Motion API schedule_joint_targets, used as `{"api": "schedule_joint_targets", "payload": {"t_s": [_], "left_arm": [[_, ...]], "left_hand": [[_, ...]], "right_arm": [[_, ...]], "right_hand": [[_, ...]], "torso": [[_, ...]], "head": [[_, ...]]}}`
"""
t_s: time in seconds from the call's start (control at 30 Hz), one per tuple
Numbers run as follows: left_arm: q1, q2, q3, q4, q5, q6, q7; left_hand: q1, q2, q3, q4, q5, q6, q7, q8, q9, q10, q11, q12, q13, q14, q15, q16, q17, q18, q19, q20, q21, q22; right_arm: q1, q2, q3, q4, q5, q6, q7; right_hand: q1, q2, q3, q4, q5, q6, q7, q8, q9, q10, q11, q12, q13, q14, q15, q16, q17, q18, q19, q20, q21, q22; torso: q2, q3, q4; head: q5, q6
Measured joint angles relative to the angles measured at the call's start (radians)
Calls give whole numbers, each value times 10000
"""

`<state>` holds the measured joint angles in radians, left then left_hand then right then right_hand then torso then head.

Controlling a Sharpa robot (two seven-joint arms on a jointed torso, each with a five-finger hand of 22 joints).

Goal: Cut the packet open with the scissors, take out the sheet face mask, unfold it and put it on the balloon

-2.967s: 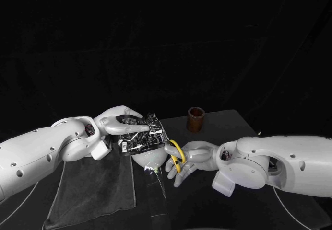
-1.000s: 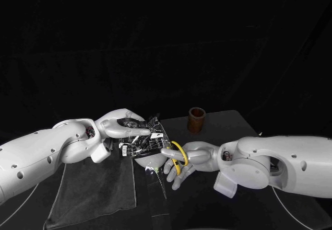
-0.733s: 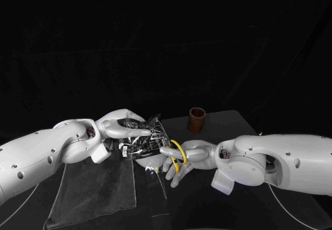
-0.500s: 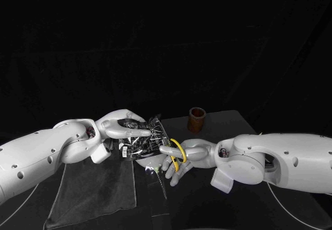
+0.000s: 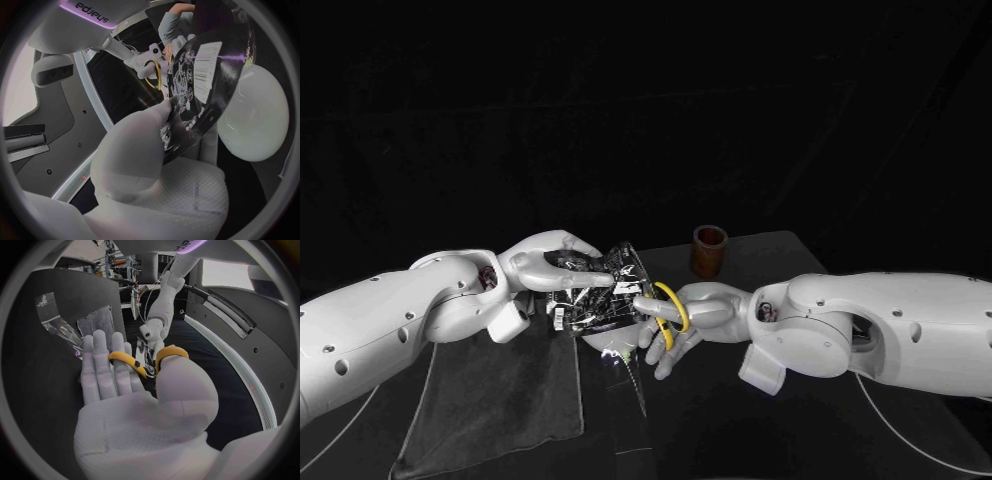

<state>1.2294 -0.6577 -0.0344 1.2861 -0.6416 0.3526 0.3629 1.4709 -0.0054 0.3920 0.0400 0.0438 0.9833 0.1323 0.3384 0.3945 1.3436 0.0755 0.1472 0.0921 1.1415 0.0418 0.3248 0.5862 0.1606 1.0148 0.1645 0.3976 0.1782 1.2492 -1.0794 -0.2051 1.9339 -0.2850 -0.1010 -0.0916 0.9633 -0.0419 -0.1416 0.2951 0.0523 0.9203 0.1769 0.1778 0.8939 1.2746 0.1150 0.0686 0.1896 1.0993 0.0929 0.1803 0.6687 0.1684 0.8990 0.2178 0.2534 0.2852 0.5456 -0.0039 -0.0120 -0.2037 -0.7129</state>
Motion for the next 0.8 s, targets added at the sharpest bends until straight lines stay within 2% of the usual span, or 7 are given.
{"api": "schedule_joint_targets", "payload": {"t_s": [0.23, 0.37, 0.8], "left_arm": [[1, 9, 1, -24, 1, 77, -3], [0, 18, 1, -30, 1, 128, -5], [-2, 21, -2, -52, 0, 263, -16]], "left_hand": [[-1, -1, 0, 0, -6, 8, 39, 37, 0, -1, 1, 0, 0, 1, 1, 0, -1, 0, 0, 0, 0, 1], [-1, -1, 0, 0, -21, 8, 39, 37, 0, -1, 2, 0, -1, 1, 1, 0, -1, -1, 0, 0, -1, 14], [-21, -21, 0, 0, 6, 5, 41, 28, 0, -17, 17, 0, -2, 4, 4, 0, -4, -1, 0, 0, 40, 13]], "right_arm": [[34, 0, 2, -91, -70, 46, 22], [45, 69, 5, -172, -92, 81, 25], [60, 204, 6, -484, -139, 231, 17]], "right_hand": [[56, 55, -29, -29, 0, 19, -20, 1, -5, 8, -4, 0, -17, 35, -3, 0, -6, -47, 31, -31, -18, -19], [92, 92, -36, -30, 0, 38, -39, 1, -7, 66, -5, -1, -27, 59, -14, 0, -13, 65, 31, -32, -41, -26], [131, 131, -142, -26, 1, 117, -44, 4, -23, 170, -42, -3, -51, 121, -20, 1, -18, 78, 66, -67, -41, -48]], "torso": [[-1, 0, 2], [-1, 0, 7], [0, -7, 11]], "head": [[-11, 12], [-7, 13], [20, -25]]}}
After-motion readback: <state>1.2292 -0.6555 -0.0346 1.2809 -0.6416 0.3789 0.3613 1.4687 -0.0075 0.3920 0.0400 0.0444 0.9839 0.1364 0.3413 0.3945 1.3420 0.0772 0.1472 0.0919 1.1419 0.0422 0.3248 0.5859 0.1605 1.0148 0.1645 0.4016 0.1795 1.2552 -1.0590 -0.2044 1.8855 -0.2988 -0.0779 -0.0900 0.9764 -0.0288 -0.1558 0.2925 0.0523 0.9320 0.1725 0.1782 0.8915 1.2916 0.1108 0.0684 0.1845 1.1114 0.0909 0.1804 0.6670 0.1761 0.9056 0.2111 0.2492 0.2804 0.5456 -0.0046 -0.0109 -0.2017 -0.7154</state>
